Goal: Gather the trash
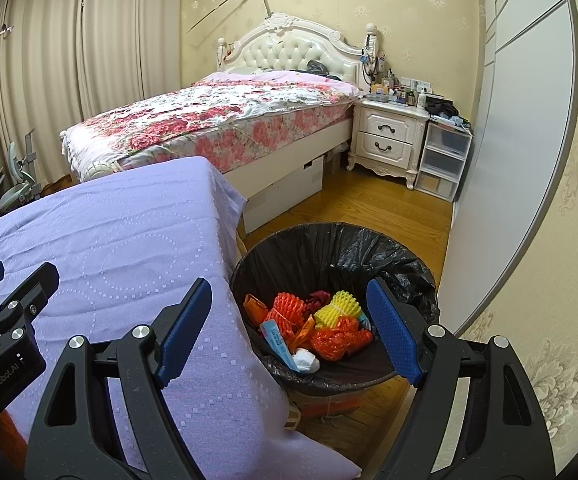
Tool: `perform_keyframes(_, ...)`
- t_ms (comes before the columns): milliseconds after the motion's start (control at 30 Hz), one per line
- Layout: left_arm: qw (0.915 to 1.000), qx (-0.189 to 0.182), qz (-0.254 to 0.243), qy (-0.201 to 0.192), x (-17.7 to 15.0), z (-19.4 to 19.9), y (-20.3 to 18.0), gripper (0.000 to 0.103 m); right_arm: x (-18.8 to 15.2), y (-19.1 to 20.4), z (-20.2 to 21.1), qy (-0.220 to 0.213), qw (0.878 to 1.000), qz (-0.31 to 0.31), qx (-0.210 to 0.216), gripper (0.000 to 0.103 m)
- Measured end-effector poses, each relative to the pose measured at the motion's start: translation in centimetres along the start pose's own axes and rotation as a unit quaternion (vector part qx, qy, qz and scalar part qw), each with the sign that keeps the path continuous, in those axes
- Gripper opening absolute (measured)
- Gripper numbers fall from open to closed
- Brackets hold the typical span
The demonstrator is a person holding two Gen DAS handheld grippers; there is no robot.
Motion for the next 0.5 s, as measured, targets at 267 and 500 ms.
perform_keyframes(267,0.9999,-0.009,0.009,0.002,-0.19,-0.13,0.24,0.085,-0.32,0.17,0.02,0.0,1.0,0.001,0.001,0.078)
perform_keyframes(500,0.9998,0.004,0.016,-0.005,-0.01,-0.01,1.01,0.085,-0.68,0.57,-0.05,0.002,1.0,0.005,0.005,0.078)
Point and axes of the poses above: each gripper's, at about its wrist camera, not at the fingertips, and z roughly against the way its jaws point, y to its left, x to its top, the point moved 7 cm from there along -z, roughly the way its jaws point, and after that the axes turned 10 degrees about -x, right-handed, at the moved point
